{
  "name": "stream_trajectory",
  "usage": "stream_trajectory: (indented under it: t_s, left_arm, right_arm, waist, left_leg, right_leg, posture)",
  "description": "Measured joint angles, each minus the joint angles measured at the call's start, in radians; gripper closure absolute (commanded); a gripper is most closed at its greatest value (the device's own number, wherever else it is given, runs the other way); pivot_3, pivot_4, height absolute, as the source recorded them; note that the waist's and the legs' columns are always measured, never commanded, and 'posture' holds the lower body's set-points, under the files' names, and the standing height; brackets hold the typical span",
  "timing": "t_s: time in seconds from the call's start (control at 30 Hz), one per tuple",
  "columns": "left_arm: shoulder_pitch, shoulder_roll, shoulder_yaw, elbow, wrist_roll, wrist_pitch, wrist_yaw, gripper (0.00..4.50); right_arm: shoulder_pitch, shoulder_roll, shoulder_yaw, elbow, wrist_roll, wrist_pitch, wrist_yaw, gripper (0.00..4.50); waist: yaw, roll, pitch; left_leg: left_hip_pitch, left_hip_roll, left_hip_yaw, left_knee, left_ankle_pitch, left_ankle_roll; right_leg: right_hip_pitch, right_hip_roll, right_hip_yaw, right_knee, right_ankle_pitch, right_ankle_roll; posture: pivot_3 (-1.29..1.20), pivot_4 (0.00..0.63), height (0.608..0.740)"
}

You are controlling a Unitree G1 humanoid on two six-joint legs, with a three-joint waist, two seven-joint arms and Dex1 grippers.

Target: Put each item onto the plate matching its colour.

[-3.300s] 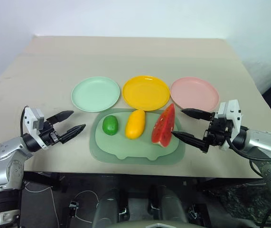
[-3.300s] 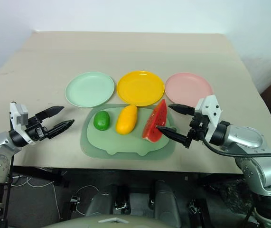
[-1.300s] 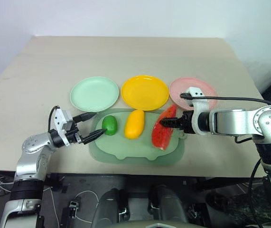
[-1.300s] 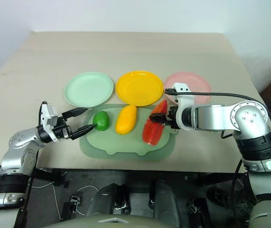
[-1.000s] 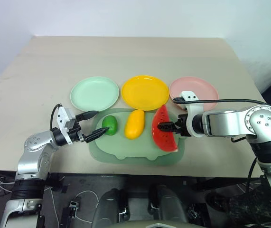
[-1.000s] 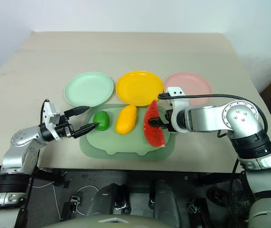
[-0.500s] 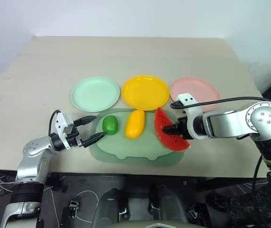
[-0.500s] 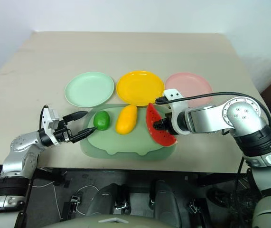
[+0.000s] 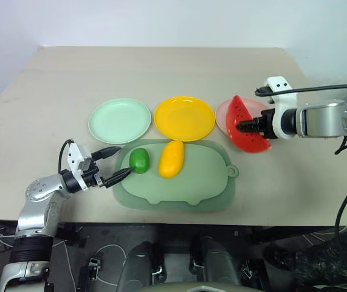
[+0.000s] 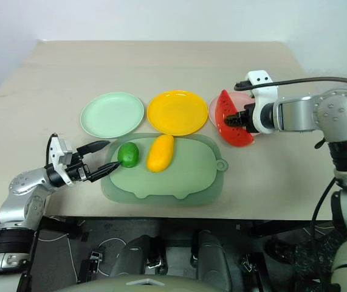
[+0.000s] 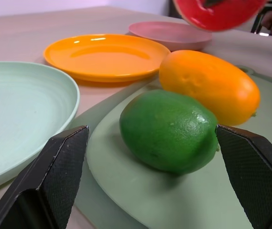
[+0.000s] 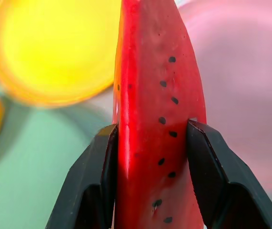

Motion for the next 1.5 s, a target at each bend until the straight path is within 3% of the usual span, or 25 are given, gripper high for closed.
stream_trajectory:
  t_s: [0.27, 0.5, 0.53, 0.73, 0.93, 1.13, 1.23, 1.37, 1.5]
  left_arm:
    - [0.036, 0.011, 0.010, -0.037, -0.002, 0.008, 0.012, 0.00]
    - [0.070, 0.025, 0.032, -0.058, -0.011, 0.017, 0.018, 0.00]
    - [0.072, 0.027, 0.039, -0.058, -0.012, 0.017, 0.018, 0.00]
    - [0.095, 0.030, 0.045, -0.063, -0.015, 0.017, 0.018, 0.00]
    - [0.081, 0.030, 0.045, -0.059, -0.015, 0.019, 0.016, 0.00]
    - [0.043, 0.033, 0.044, -0.017, -0.014, 0.010, -0.002, 0.00]
    - [0.041, 0.033, 0.043, -0.006, -0.013, -0.001, -0.007, 0.00]
    - [0.032, 0.033, 0.040, -0.006, -0.013, -0.002, -0.009, 0.00]
    - [0.003, 0.032, 0.032, -0.029, -0.015, 0.027, 0.006, 0.00]
  right_arm:
    - [-0.175, 0.211, 0.070, 0.592, -0.509, -0.325, 0.312, 2.70]
    - [-0.244, 0.279, 0.021, 0.844, -0.726, -0.484, 0.417, 2.70]
    - [-0.250, 0.286, 0.006, 0.863, -0.754, -0.498, 0.434, 1.97]
    - [-0.255, 0.295, -0.044, 0.907, -0.850, -0.508, 0.493, 0.02]
    - [-0.291, 0.284, -0.107, 0.904, -0.909, -0.498, 0.535, 0.02]
    - [-0.341, 0.247, -0.154, 0.740, -0.924, -0.388, 0.606, 0.02]
    - [-0.326, 0.233, -0.182, 0.571, -0.901, -0.233, 0.629, 0.02]
    - [-0.229, 0.236, -0.251, 0.257, -0.818, 0.020, 0.630, 0.02]
    - [-0.038, 0.359, -0.354, -0.132, -0.717, 0.323, 0.563, 0.02]
  waist:
    - [-0.002, 0.001, 0.000]
    - [-0.009, 0.001, 0.000]
    - [-0.011, 0.001, 0.000]
    - [-0.026, 0.002, 0.000]
    - [-0.028, 0.003, 0.001]
    - [-0.027, 0.003, 0.001]
    - [-0.027, 0.003, 0.001]
    - [-0.025, 0.003, 0.001]
    - [-0.025, 0.002, 0.001]
  left_leg:
    - [-0.001, 0.000, 0.002, 0.000, 0.000, -0.001]
    - [0.000, 0.000, 0.003, 0.000, 0.001, -0.002]
    - [0.000, 0.000, 0.003, 0.000, 0.001, -0.002]
    - [0.000, 0.000, 0.003, 0.000, 0.001, -0.002]
    - [0.000, 0.000, 0.003, 0.000, 0.001, -0.002]
    - [0.000, 0.000, 0.003, 0.000, 0.001, -0.002]
    - [0.000, 0.000, 0.002, 0.000, 0.001, -0.003]
    - [0.000, 0.000, 0.001, 0.000, 0.001, -0.003]
    - [-0.001, 0.000, 0.001, 0.000, 0.001, -0.003]
  right_leg:
    - [-0.002, 0.000, 0.000, 0.002, 0.002, -0.002]
    - [-0.002, 0.000, 0.001, 0.004, 0.002, -0.003]
    - [-0.002, -0.001, 0.001, 0.004, 0.002, -0.003]
    - [-0.003, -0.001, 0.001, 0.005, 0.002, -0.003]
    - [-0.004, -0.001, 0.002, 0.006, 0.002, -0.003]
    - [-0.005, -0.001, 0.002, 0.007, 0.002, -0.003]
    - [-0.005, -0.002, 0.002, 0.007, 0.002, -0.003]
    - [-0.005, -0.002, 0.002, 0.006, 0.002, -0.003]
    - [-0.005, -0.002, 0.002, 0.006, 0.002, -0.003]
  posture:
    - [0.00, 0.150, 0.696]
    - [0.00, 0.150, 0.696]
    - [0.00, 0.150, 0.696]
    - [0.00, 0.150, 0.696]
    - [0.00, 0.150, 0.696]
    - [0.00, 0.150, 0.696]
    - [0.00, 0.150, 0.696]
    - [0.00, 0.150, 0.696]
    - [0.00, 0.150, 0.696]
